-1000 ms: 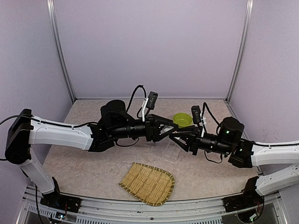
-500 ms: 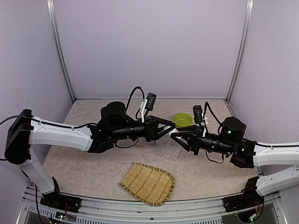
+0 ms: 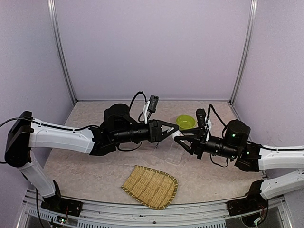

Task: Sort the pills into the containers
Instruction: Pick up the lid of the pill bottle from the pill bottle, then place the lid of the pill bottle at the center of the board.

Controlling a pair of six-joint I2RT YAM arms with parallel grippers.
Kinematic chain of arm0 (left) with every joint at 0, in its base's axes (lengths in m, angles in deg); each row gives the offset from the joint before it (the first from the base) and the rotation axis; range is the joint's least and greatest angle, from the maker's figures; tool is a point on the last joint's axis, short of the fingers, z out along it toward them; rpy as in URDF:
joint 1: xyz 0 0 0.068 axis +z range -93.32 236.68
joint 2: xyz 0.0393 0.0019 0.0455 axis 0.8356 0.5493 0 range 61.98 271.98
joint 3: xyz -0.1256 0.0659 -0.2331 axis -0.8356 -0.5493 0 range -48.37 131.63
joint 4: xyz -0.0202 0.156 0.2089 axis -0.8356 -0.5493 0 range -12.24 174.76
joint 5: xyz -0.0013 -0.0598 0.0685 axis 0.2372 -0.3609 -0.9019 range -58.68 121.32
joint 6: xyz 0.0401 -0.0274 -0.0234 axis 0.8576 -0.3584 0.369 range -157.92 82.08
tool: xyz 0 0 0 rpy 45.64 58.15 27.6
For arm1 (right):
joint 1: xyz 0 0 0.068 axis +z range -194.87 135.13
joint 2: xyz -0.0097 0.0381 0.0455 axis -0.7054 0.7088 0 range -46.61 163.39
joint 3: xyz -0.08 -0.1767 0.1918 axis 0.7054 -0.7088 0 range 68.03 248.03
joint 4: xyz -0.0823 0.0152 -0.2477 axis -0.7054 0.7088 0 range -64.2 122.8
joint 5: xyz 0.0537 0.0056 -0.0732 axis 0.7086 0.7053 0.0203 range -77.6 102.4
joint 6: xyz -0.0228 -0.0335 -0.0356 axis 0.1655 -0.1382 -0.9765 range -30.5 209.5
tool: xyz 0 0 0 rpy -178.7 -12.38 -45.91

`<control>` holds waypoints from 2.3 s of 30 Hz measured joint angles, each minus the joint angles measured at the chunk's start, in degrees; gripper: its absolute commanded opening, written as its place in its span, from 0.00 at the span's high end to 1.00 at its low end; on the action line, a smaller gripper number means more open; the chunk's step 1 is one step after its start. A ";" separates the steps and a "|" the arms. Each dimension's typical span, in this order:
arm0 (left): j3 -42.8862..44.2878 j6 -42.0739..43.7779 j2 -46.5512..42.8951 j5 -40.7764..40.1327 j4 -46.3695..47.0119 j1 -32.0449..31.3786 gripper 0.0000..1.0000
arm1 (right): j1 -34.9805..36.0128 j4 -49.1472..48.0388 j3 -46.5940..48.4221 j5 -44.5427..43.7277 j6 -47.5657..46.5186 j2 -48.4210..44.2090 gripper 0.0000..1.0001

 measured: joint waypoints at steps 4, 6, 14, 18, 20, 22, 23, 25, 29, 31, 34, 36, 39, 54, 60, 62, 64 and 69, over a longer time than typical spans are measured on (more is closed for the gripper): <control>0.92 -4.17 0.00 -1.84 -1.49 -0.20 0.91 | 0.09 1.16 -0.48 -2.60 -2.25 -1.40 0.87; 1.22 -6.05 0.00 -2.29 -2.80 0.02 0.92 | -0.20 1.75 -0.55 -5.01 -2.95 -1.92 0.88; 1.79 -9.70 0.00 -3.10 -5.31 0.02 0.91 | -0.50 2.84 -0.68 -8.96 -4.68 -2.67 0.87; 1.79 -8.90 -0.04 -5.05 -7.13 0.24 0.89 | -0.50 3.04 -1.53 -9.53 -4.72 -4.68 0.87; 1.79 -7.91 -0.39 -6.19 -8.50 0.59 0.89 | -0.50 3.32 -1.90 -9.94 -4.72 -5.97 0.87; 1.49 -6.73 -1.16 -7.52 -9.66 1.38 0.89 | -0.50 3.61 -1.97 -10.23 -4.72 -7.02 0.87; 1.01 -5.99 -1.77 -8.44 -10.21 1.95 0.89 | -0.50 3.80 -1.99 -10.36 -4.72 -7.58 0.87; -0.22 -4.57 -3.13 -10.36 -11.13 3.23 0.89 | -0.50 4.26 -2.01 -10.58 -4.72 -8.44 0.87; -3.23 -1.01 -4.98 -15.58 -13.03 6.25 0.88 | -0.50 5.25 -2.01 -10.95 -4.70 -9.51 0.86; -4.96 0.72 -5.09 -18.25 -13.88 7.80 0.89 | -0.50 5.88 -2.01 -11.06 -4.70 -9.77 0.86; -7.39 3.34 -5.01 -22.75 -15.37 9.64 0.88 | -0.50 6.51 -2.01 -11.08 -4.68 -9.79 0.86; -7.93 4.96 -4.37 -26.10 -16.26 10.36 0.88 | -0.50 6.82 -2.01 -11.08 -4.66 -9.81 0.86; -7.93 7.02 -2.27 -30.27 -16.61 10.62 0.88 | -0.50 7.28 -2.01 -11.06 -4.63 -9.79 0.86; -7.17 9.92 12.81 -37.90 -16.70 11.93 0.80 | -0.50 9.64 -1.99 -11.06 -4.46 -10.82 0.86; -5.27 9.97 16.09 -36.79 -16.52 12.61 0.80 | -0.50 9.84 -1.99 -11.06 -4.46 -10.93 0.86; -5.09 9.97 16.79 -36.15 -16.37 12.83 0.78 | -0.50 9.86 -1.99 -11.08 -4.46 -11.06 0.86; -5.07 9.92 17.20 -35.47 -16.26 12.98 0.74 | -0.50 9.88 -1.99 -11.08 -4.44 -11.26 0.86; -5.05 9.88 17.73 -34.27 -16.11 13.27 0.57 | -0.50 9.90 -1.99 -11.08 -4.42 -11.56 0.86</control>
